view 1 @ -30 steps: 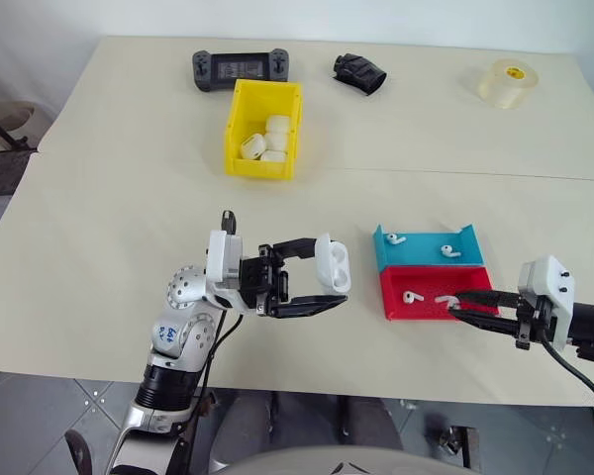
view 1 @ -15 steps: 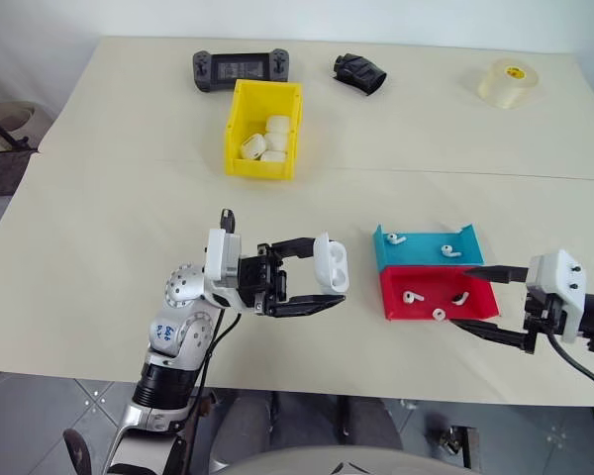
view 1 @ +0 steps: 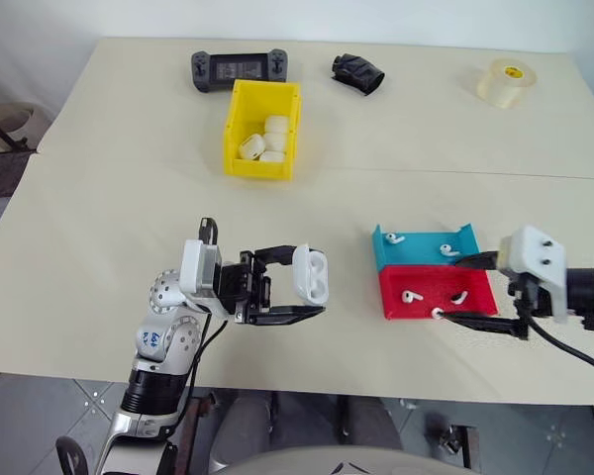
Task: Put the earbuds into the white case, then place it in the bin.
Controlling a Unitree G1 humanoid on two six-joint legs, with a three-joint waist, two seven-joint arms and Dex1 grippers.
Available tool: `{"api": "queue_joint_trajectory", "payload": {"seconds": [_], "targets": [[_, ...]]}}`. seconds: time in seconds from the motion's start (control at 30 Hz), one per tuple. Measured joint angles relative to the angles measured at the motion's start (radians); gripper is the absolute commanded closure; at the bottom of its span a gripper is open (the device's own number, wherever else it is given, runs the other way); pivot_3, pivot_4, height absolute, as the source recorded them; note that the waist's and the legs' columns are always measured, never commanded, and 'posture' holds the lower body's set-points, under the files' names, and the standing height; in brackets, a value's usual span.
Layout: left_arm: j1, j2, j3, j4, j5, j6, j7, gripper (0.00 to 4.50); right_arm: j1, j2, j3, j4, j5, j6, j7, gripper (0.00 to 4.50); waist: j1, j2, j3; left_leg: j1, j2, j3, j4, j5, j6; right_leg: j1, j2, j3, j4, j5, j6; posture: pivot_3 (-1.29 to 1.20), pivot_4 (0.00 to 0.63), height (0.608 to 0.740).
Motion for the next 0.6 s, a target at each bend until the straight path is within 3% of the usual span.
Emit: {"api": "queue_joint_trajectory", "payload": {"seconds": [0.3, 0.6], "targets": [[0.003, -0.027, -0.014, -0.001, 0.003, -0.016, 0.030, 1.70, -0.152, -0.041, 0.229, -0.079, -0.071, 0.187, -0.094, 0.02, 0.001, 0.000, 0.000, -0.002, 0.000, -0.002, 0.000, 0.000, 0.000, -0.001, 0.000, -0.001, 0.000, 0.000, 0.000, 0.00, 0.150, 0.740], [0.002, -0.028, -0.020, -0.002, 0.003, -0.016, 0.047, 1.70, -0.194, -0.039, 0.327, -0.110, -0.136, 0.212, -0.138, 0.02, 0.000, 0.000, 0.000, -0.001, 0.000, -0.002, 0.000, 0.000, 0.000, -0.001, 0.000, -0.001, 0.001, 0.000, 0.000, 0.00, 0.150, 0.740]]}}
